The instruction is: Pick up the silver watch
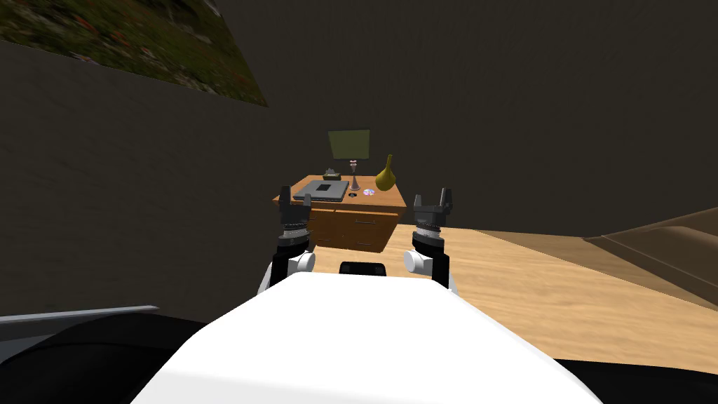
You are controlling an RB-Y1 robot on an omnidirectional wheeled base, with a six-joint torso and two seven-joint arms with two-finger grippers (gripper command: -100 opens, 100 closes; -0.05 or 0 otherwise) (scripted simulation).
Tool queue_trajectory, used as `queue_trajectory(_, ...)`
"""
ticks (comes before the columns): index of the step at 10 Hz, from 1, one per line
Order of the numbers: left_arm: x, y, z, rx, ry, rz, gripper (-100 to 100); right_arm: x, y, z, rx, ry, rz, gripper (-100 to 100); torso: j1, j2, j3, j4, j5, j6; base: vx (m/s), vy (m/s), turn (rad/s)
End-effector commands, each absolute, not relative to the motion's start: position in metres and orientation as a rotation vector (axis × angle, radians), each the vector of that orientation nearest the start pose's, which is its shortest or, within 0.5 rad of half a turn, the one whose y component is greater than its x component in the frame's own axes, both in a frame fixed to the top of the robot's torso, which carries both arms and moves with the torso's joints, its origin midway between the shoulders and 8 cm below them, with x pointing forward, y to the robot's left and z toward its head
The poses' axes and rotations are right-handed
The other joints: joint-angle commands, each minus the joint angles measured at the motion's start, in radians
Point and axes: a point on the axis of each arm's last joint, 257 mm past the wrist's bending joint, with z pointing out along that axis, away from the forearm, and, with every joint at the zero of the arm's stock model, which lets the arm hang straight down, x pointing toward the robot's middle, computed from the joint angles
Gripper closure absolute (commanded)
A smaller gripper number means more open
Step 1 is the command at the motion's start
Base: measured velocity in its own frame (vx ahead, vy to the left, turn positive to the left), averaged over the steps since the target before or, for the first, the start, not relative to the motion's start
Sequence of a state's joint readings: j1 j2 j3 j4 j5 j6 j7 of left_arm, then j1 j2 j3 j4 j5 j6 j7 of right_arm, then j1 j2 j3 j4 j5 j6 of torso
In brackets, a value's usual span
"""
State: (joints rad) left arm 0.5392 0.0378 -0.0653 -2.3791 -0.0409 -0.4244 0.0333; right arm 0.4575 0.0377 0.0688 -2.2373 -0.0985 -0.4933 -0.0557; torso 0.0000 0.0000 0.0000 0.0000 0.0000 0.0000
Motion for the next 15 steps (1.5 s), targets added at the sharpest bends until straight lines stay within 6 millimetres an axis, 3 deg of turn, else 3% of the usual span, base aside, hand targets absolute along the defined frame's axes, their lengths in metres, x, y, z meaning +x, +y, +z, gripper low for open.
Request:
queue_trajectory(1, 0.346, 0.245, 0.04, -0.626, 0.696, -1.38, -100, 0.358, -0.268, 0.018, 0.784, 0.51, 1.496, 0, 0.0, 0.0, 0.0, 0.0, 0.0, 0.0, 0.001, -0.075, 0.007)
queue_trajectory(5, 0.378, 0.233, 0.036, -0.631, 0.766, -1.433, -100, 0.358, -0.268, 0.018, 0.784, 0.509, 1.497, 0, -0.01, 0.0, 0.0, 0.0, -0.002, 0.0, -0.002, -0.147, 0.024)
queue_trajectory(15, 0.45, 0.217, 0.034, -0.685, 0.878, -1.481, -100, 0.358, -0.268, 0.018, 0.784, 0.51, 1.497, 0, -0.008, -0.001, -0.001, 0.0, -0.002, 0.0, -0.002, -0.11, 0.022)
